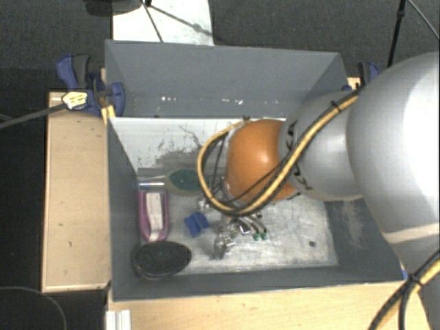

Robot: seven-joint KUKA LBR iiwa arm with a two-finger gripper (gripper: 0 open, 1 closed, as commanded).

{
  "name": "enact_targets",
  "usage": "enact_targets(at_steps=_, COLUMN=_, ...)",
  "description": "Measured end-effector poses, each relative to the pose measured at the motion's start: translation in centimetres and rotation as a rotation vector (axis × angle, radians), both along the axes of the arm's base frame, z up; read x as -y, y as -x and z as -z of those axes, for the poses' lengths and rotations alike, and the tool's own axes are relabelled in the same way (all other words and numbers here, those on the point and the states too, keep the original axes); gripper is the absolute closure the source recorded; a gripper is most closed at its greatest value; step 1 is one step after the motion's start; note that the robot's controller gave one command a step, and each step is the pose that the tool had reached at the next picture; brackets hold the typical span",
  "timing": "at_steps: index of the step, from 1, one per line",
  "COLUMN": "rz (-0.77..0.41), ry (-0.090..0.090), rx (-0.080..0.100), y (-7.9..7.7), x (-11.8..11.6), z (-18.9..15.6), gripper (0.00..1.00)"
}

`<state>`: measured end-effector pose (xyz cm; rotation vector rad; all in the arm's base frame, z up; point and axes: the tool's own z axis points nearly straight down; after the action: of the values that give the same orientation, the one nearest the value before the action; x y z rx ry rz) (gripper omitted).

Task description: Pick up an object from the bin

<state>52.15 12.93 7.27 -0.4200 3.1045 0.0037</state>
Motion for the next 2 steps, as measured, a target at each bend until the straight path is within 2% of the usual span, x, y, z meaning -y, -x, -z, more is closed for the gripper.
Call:
enact_targets(at_steps=1, rz=-0.004, ry=-0.001, rx=0.005, y=-0.14, x=-0.18, z=-0.15, gripper=1.0)
enact_targets(at_steps=2, rz=-0.005, ry=0.001, rx=-0.003, y=0.09, x=-0.11, z=0.08, gripper=0.0)
